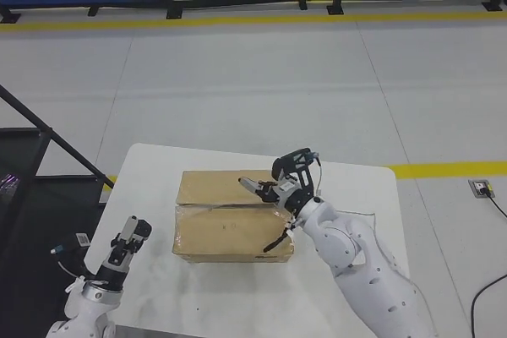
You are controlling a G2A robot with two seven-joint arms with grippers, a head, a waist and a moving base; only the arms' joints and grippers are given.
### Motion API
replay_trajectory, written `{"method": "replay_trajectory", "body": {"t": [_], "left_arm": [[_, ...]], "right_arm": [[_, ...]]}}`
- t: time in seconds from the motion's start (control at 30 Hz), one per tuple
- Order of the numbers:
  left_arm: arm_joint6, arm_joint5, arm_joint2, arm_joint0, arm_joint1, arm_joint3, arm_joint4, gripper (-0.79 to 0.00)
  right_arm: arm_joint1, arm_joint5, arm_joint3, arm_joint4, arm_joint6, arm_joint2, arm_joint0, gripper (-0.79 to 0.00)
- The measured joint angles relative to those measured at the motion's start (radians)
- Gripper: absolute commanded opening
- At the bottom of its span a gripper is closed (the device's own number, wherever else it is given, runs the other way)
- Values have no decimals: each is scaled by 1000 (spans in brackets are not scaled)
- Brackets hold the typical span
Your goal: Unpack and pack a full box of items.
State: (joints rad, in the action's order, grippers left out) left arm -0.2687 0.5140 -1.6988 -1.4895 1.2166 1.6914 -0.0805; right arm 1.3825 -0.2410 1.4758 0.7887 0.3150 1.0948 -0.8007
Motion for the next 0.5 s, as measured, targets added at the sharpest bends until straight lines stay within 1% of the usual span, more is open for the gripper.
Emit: {"method": "replay_trajectory", "body": {"t": [0.07, 0.13, 0.2, 0.23, 0.33, 0.5], "left_arm": [[1, 0, 0, -2, 0, 1, 0, 0], [2, -2, -1, -3, 0, 2, 1, 0], [4, -4, -2, -3, 0, 5, 3, 0], [5, -5, -2, -3, 0, 7, 4, 0], [5, -11, -3, 0, -1, 13, 7, 0], [7, -17, 8, 5, 0, 16, 14, 0]], "right_arm": [[-10, -69, 25, -4, 36, 21, -26, 0], [-26, -181, 53, -12, 136, 46, -48, 0], [-39, -242, 86, 14, 207, 94, -73, 0], [-41, -236, 93, 23, 210, 106, -77, 0], [-40, -172, 87, 20, 195, 99, -74, 0], [-40, -174, 74, 13, 190, 98, -79, 0]]}}
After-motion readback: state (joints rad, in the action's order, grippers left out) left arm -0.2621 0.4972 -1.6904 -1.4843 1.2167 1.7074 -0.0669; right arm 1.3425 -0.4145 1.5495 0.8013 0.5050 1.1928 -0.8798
